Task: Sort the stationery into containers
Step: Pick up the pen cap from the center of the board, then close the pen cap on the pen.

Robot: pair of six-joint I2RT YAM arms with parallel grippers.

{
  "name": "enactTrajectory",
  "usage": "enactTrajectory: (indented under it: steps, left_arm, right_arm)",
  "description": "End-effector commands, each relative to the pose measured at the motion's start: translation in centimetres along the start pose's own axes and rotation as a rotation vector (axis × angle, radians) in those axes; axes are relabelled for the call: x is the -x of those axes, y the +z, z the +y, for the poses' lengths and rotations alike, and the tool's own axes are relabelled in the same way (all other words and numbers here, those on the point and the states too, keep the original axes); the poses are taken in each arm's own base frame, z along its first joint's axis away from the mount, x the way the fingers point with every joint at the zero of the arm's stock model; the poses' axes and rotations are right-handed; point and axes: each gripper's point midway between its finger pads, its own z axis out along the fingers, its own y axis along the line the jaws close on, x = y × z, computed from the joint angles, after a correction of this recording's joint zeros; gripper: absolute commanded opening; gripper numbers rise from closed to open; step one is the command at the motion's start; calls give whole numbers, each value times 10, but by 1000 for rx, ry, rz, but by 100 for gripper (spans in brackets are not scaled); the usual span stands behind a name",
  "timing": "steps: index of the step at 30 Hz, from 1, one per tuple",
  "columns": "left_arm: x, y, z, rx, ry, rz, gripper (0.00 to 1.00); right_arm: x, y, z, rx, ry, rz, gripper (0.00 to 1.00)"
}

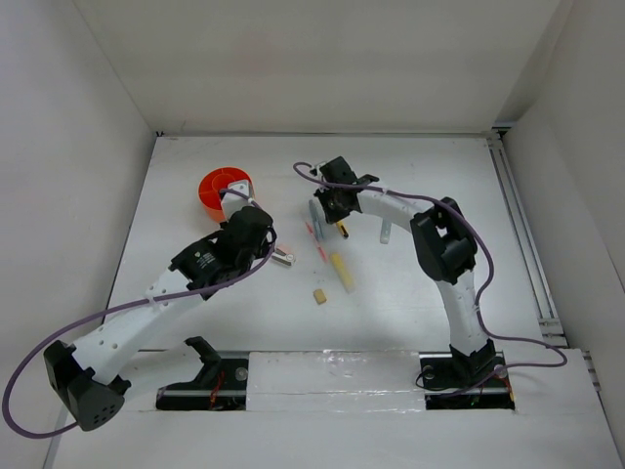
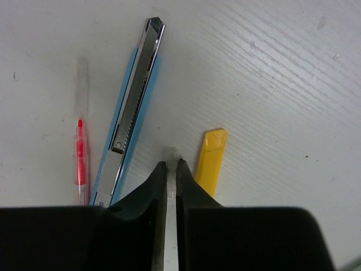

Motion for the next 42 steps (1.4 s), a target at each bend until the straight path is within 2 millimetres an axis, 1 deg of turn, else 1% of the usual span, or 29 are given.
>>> enactTrajectory:
  steps: [1,2,4,7,8,9,10,11,12,13,14,15,16,17,18,19,21,22,23,24,25,26,30,32,33,35,36,39,42]
  left_arm:
    - [11,-3,-6,-22,-10,-25,0]
    - [11,-3,-6,-22,-10,-25,0]
    - [11,-3,-8,-35,-5,-24,0]
    - [5,-2,-18,-91,12,0,0]
    - [2,-1,-24,-121,43,14,0]
    - [-7,-3,-35,-189,58,56,0]
    - [-4,-5,-47,-248,59,52,0]
    - [-9,-6,-53,-291,74,71,0]
    - [-18,-10,-67,-368,90,116,0]
    - [-21,-10,-76,-417,95,128,0]
    - [-28,-11,-82,-459,96,149,0]
    - [-31,-14,-89,-507,103,160,0]
    - [-38,-22,-100,-585,106,199,0]
    - [-36,-26,-110,-646,97,185,0]
    - [-48,-31,-117,-713,96,231,0]
    - [-44,-36,-127,-776,90,209,0]
    - [-50,-43,-134,-857,93,215,0]
    - [-50,-49,-138,-904,93,206,0]
    - [-51,-59,-144,-971,99,210,0]
    - [-46,-63,-150,-1015,89,187,0]
    - [-44,-68,-151,-1041,90,172,0]
    - [-45,-72,-152,-1064,83,174,0]
    - [-40,-75,-156,-1095,74,147,0]
    - [-35,-78,-160,-1111,60,129,0]
    - [-36,-79,-160,-1121,54,133,0]
    - [-32,-79,-165,-1140,38,113,0]
    - [-36,-78,-165,-1147,33,125,0]
    - [-32,-84,-171,-1191,19,122,0]
    - [-38,-81,-174,-1211,18,136,0]
  right_arm:
    - [-23,6,-7,-18,10,74,6]
    - [-18,1,-7,-17,10,62,0]
    - [-8,-6,-7,1,28,32,0]
    - [20,-34,-8,-17,65,-55,0]
    - [37,-56,-8,-22,104,-112,0]
    - [47,-68,-8,-27,130,-156,0]
    - [57,-81,-12,-25,161,-199,0]
    - [53,-87,-14,-16,191,-215,0]
    - [81,-121,-12,26,253,-341,0]
    - [86,-136,-7,80,287,-385,0]
    - [91,-150,-14,101,336,-435,0]
    - [86,-172,-18,122,380,-480,0]
    - [97,-189,-20,159,445,-555,0]
    - [98,-200,-22,178,463,-587,0]
    - [99,-222,-24,191,499,-631,0]
    - [98,-232,-28,175,527,-653,0]
    - [93,-249,-29,191,577,-676,0]
    - [86,-264,-22,241,623,-696,0]
    - [91,-278,-23,279,636,-756,0]
    - [89,-289,-18,330,640,-779,0]
    - [81,-301,-20,346,652,-813,0]
    - [86,-315,-17,380,644,-865,0]
    - [78,-342,-9,424,623,-914,0]
    - [67,-341,-3,449,641,-909,0]
    - [69,-346,-2,475,655,-938,0]
    - [65,-348,2,513,673,-949,0]
    - [63,-350,7,545,684,-966,0]
    - [61,-351,11,571,695,-972,0]
    - [63,-360,19,601,694,-992,0]
